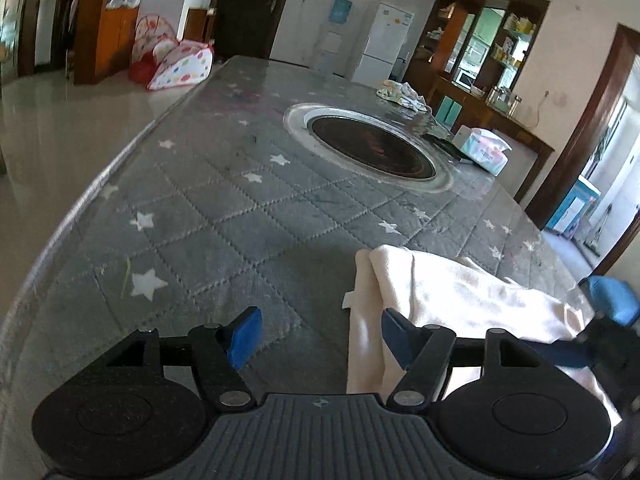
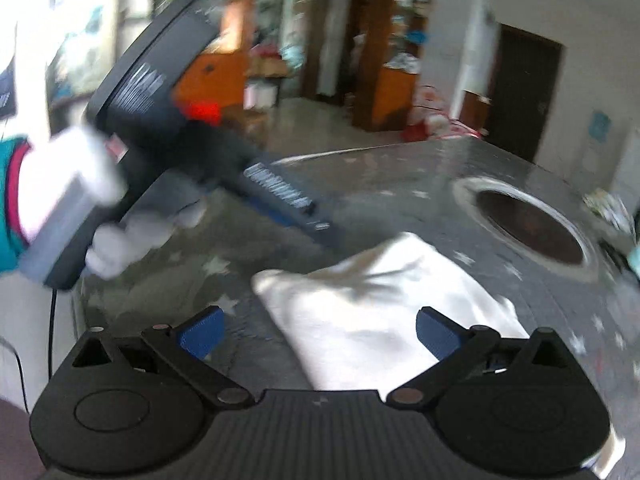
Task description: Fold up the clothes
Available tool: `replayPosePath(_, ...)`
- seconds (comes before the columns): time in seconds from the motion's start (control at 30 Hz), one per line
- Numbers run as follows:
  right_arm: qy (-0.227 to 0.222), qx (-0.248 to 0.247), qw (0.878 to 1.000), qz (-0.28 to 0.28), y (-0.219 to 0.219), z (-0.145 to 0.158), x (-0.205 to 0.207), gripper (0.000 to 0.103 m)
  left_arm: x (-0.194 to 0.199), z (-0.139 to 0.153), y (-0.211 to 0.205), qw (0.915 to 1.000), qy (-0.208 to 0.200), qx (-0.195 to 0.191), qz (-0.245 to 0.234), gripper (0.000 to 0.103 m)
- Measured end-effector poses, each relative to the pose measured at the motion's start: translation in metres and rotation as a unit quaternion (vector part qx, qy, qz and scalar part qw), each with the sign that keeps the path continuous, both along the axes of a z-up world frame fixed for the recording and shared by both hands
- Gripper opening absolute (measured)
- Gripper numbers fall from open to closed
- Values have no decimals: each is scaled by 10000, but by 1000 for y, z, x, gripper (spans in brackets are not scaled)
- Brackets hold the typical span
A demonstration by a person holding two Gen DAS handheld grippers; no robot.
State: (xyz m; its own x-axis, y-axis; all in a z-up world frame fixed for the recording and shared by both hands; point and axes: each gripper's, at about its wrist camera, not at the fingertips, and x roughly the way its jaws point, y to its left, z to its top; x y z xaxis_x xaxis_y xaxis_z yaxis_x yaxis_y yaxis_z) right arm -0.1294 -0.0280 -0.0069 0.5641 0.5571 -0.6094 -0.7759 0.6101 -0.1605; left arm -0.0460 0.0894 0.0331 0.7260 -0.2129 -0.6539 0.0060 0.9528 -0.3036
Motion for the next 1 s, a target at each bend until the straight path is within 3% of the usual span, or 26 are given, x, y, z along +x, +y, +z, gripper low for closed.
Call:
replayPosePath(0.1, -141, -341, 9992, 183, 20, -7, -3, 87, 2, -2, 5, 9995, 112, -277, 65, 73)
replayPosePath(0.2, -104, -508, 9985, 193, 32, -14, 0, 64, 3, -3, 8, 9983, 206, -525, 112, 73)
replayPosePath(0.27, -128, -528, 9984, 129, 37, -16, 1, 55, 5, -4, 10, 9974, 255, -665, 122, 73)
replayPosePath(0.3, -171, -553, 9983, 85, 38, -16, 1, 42, 5, -4, 10, 9969, 284, -728, 128, 73)
replayPosePath(0.43, -35, -213, 9997, -85, 26, -7, 6, 14, 7, -6, 12, 9933, 404, -1067, 160, 73)
replayPosePath(0.53, 183, 233, 9993, -244, 10, 3, 10, 11, 10, -8, 13, 9882, 546, -1420, 196, 73)
replayPosePath(0.67, 375, 725, 9959, -384, -11, 15, 13, 10, 17, -14, 12, 9750, 787, -2071, 187, 73)
replayPosePath(0.8, 457, 951, 9937, -371, -24, 21, 10, 9, 26, -21, 5, 9595, 1014, -2625, 92, 73)
replayPosePath(0.9, 496, 1033, 9930, -273, -25, 22, 7, 9, 29, -25, -7, 9526, 1100, -2835, -79, 71)
replayPosePath(1.0, 537, 1074, 9926, -165, -26, 22, 5, 9, 33, -32, -13, 9481, 1187, -2945, -143, 49)
